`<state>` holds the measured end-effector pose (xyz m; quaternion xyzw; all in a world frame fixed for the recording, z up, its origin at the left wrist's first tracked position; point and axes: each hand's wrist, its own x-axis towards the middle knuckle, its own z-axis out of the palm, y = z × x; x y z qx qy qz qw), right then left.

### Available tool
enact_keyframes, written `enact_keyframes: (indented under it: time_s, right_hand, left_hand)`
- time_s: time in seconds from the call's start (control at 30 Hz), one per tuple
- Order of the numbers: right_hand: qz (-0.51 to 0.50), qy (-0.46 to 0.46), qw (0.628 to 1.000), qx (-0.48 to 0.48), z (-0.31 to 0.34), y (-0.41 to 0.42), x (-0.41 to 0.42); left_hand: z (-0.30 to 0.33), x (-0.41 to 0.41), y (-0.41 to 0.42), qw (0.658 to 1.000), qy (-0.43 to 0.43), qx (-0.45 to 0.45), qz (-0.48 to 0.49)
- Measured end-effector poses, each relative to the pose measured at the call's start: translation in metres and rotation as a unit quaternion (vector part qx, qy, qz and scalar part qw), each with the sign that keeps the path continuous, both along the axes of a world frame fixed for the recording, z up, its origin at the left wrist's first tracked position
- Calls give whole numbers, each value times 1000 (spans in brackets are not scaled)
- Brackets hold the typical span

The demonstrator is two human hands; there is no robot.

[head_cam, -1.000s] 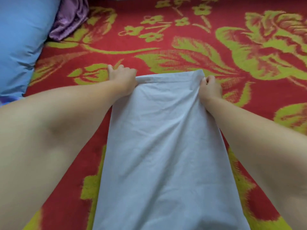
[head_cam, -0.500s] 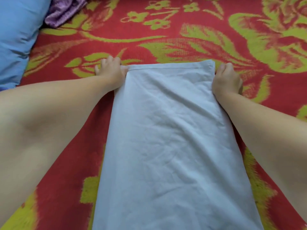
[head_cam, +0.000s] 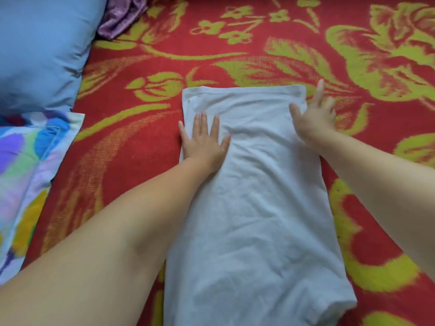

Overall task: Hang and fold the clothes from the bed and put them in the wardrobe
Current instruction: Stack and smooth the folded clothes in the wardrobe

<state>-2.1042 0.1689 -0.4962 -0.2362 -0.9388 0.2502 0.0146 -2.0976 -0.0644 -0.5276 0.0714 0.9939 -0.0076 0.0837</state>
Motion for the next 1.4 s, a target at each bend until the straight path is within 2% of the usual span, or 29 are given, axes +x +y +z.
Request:
enact_keyframes:
  time_s: [0.07, 0.13, 0.17, 0.2, 0.3, 0.33, 0.4, 0.43, 0.5, 0.57, 0.6, 0.63, 0.67, 0.77, 0.8, 0.87, 0.9, 0.97, 1.03, 1.13, 1.2, 1.27, 1.3, 1.33, 1.4]
  right_hand:
    - [138, -16, 984, 112, 0, -25, 54]
    - [296, -59, 942, 150, -13, -45, 130]
    - [341, -88, 920, 171, -21, -46, 170]
    - [340, -120, 914, 184, -27, -39, 206]
    - [215, -175, 943, 185, -22, -6, 274]
    - [212, -168, 942, 199, -14, -3, 291]
    - [306, -90, 919, 233, 3, -9, 322]
    - [378, -46, 894, 235, 8, -16, 343]
    - [543, 11, 806, 234, 13, -32, 388]
    - [683, -20, 695, 224, 18, -41, 431]
    - [719, -57, 653, 230, 19, -45, 449]
    - [730, -98, 636, 232, 21, -48, 463]
    - [727, -126, 636, 225, 22, -49, 470]
    - [698, -149, 673, 196, 30, -53, 472]
    - [688, -167, 681, 187, 35, -58, 469]
    - [673, -198, 698, 145, 42, -67, 467]
    - [660, -229, 708, 102, 45, -72, 465]
    - [627, -274, 730, -8, 60, -79, 454]
    - [565, -322, 754, -94, 78, -82, 425]
    - [466, -323, 804, -179, 99, -73, 363]
    - [392, -270, 858, -194, 100, -65, 321]
    - [309, -209, 908, -191, 89, -60, 286]
    - [267, -189, 928, -178, 80, -59, 272]
    - [234, -174, 943, -159, 71, -59, 262]
    - [206, -148, 962, -106, 52, -64, 253]
  left_hand:
    - [1, 39, 0, 999, -5, 24, -39]
    - [0, 102, -12, 990, -17, 73, -116]
    - [-1, 135, -24, 984, -24, 88, -150]
    - [-1, 166, -37, 980, -30, 92, -173]
    - [6, 242, -79, 975, -57, 73, -202]
    - [10, 265, -93, 969, -58, 61, -231]
    - [17, 308, -119, 946, -48, 58, -315]
    - [19, 330, -131, 929, -47, 65, -361]
    - [23, 370, -152, 885, -65, 54, -457]
    - [26, 405, -166, 829, -127, 13, -545]
    - [27, 418, -169, 804, -164, -8, -572]
    - [27, 427, -171, 792, -197, -13, -578]
    - [29, 431, -169, 791, -212, -11, -574]
    - [41, 430, -159, 819, -204, 21, -535]
    - [44, 429, -154, 825, -227, 39, -516]
    - [51, 431, -144, 834, -321, 97, -438]
    - [57, 427, -140, 831, -399, 144, -360]
    - [73, 406, -135, 777, -545, 232, -213]
    - [90, 375, -138, 708, -617, 326, -107]
    - [99, 326, -147, 615, -653, 440, 43]
    - [97, 287, -146, 596, -625, 489, 124]
    - [92, 248, -138, 607, -567, 531, 167]
    - [89, 232, -131, 623, -527, 548, 185]
    - [85, 219, -121, 653, -474, 555, 202]
    - [72, 207, -102, 749, -319, 524, 250]
